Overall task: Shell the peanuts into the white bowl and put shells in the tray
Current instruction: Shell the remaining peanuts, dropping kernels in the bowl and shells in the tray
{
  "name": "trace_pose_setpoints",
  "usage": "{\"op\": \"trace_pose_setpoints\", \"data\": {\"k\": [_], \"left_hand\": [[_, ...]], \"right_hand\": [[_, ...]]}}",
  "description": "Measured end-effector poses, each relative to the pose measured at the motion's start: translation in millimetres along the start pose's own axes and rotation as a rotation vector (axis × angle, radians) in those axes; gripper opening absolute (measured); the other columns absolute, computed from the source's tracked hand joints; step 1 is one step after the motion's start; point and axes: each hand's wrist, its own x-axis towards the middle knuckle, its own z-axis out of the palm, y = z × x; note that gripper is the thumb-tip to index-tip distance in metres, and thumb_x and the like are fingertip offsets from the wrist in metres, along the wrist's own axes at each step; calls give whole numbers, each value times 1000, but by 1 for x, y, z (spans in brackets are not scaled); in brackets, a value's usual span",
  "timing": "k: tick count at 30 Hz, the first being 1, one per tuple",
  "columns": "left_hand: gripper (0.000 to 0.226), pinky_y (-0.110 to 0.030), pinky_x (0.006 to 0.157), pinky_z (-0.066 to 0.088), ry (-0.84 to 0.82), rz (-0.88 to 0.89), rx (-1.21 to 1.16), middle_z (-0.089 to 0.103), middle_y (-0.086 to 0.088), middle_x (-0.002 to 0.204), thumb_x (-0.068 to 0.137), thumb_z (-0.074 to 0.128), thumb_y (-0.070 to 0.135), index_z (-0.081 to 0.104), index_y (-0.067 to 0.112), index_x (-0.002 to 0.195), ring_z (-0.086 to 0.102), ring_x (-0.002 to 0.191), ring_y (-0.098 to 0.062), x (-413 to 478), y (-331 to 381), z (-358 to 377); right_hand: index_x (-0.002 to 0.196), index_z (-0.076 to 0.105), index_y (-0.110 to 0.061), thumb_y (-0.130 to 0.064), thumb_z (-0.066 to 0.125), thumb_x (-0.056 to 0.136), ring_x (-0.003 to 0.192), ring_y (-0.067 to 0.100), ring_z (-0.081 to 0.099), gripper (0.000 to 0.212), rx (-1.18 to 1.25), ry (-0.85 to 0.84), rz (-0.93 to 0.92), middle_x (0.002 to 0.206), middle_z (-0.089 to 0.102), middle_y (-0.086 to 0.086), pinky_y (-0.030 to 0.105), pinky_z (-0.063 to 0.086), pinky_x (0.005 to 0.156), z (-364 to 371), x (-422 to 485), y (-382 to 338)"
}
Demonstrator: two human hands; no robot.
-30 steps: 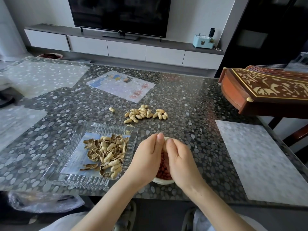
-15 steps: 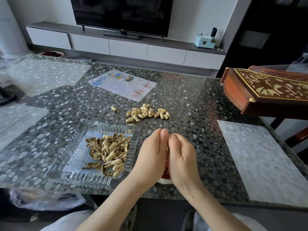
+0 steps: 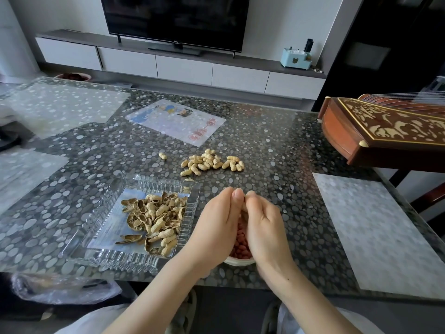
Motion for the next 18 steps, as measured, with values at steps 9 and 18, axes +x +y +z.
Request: {"op": "trace_pose_setpoints", "data": {"k": [9, 18], "left_hand": [[33, -19, 58, 35, -27, -40, 52, 47, 1, 68, 101, 30, 30, 42, 13, 75, 40, 60, -7, -3, -3, 0], [33, -10, 60, 35, 35, -96, 100, 45, 10, 70, 102, 32, 25, 35, 24, 69, 45, 66, 8, -8, 2, 3]], "right_hand": [[80, 68, -21, -29, 38, 101, 76, 1, 67, 38, -18, 7, 88, 79, 72, -4, 17, 53, 69, -5, -2, -3], [70, 64, -14, -29, 39, 101, 70, 21, 68, 42, 96, 30, 311, 67, 68, 4, 36, 56, 64, -1, -1, -10]]}}
